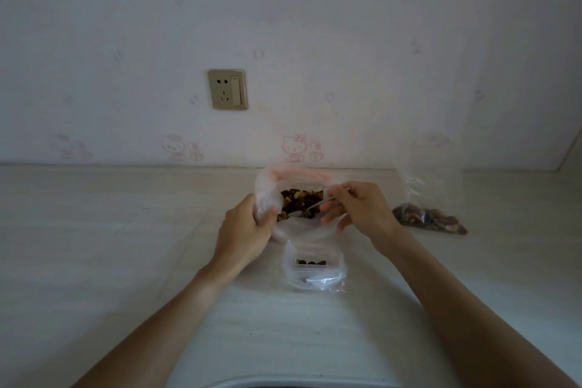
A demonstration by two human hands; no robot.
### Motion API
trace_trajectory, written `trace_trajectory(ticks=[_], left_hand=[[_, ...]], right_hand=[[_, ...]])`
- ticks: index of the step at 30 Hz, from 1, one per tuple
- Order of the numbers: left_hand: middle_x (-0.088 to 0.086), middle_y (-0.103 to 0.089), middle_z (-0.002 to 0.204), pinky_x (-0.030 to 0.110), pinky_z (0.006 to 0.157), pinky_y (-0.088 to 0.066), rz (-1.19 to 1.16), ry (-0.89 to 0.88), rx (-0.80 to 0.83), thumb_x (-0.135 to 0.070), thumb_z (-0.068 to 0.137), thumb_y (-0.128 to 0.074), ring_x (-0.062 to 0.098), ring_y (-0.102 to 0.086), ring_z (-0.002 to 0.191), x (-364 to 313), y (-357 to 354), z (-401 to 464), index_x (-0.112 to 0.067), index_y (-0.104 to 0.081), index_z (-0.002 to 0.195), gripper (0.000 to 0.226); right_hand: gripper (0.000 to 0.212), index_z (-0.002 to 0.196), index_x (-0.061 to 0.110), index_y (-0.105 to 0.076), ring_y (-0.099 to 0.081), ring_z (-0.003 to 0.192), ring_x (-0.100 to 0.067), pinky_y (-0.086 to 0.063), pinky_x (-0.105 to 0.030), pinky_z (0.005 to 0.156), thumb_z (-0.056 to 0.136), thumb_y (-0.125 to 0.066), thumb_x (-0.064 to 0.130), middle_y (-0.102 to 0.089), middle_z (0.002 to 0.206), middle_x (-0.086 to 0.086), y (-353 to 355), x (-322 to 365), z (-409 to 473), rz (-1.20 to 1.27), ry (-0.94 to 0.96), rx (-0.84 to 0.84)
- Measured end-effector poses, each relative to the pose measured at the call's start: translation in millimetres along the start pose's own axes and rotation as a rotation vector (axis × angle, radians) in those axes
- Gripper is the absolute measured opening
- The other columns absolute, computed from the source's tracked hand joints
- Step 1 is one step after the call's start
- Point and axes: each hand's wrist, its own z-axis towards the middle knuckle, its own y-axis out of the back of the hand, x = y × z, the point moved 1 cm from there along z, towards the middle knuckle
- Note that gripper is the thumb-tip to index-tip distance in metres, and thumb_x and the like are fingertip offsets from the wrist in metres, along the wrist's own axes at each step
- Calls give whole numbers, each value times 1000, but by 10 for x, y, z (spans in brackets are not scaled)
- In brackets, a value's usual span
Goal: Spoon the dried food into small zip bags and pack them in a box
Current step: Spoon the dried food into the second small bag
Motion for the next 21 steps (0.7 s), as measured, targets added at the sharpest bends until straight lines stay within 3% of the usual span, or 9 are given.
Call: trace_trajectory(ticks=[4, 8, 11, 17, 21], left_hand=[[22, -60, 73, 34, 56, -39, -128, -82, -34, -33, 98, -70, 24, -51, 61, -42, 14, -1, 0, -56, 83, 39], [29, -58, 78, 57, 65, -55, -222, -65, -27, -32, 99, -69, 45, -59, 72, -78, 5, -20, 5, -56, 86, 41], [29, -59, 77, 60, 65, -56, -237, -66, -35, -33, 100, -69, 47, -61, 71, -103, 5, -43, 3, -54, 84, 42], [13, -68, 72, 49, 56, -56, -253, -57, -29, -37, 98, -70, 23, -68, 51, -98, 46, -67, -5, -59, 87, 36], [5, -69, 73, 31, 57, -56, -316, 35, -51, -45, 93, -74, 9, -66, 56, -49, 43, -45, -13, -59, 85, 36]], right_hand=[[22, 100, -4, -71, -73, 59, -26, -54, -29, 44, 104, -58, 14, -78, 85, -17, -107, -71, -18, 80, -92, 2], [28, 100, -9, -72, -76, 68, -26, -58, -29, 49, 104, -59, 16, -78, 91, -23, -87, -77, -26, 184, -218, 37], [29, 104, -12, -70, -77, 72, -27, -59, -29, 51, 105, -58, 14, -77, 92, -24, -89, -82, -32, 248, -257, 27], [29, 107, -10, -67, -78, 78, -30, -61, -31, 53, 108, -49, 12, -77, 93, -26, -73, -46, -58, 348, -292, -4], [34, 101, -6, -66, -78, 72, -30, -58, -31, 49, 110, -42, 16, -77, 85, -23, 2, -27, -67, 358, -278, -86]])
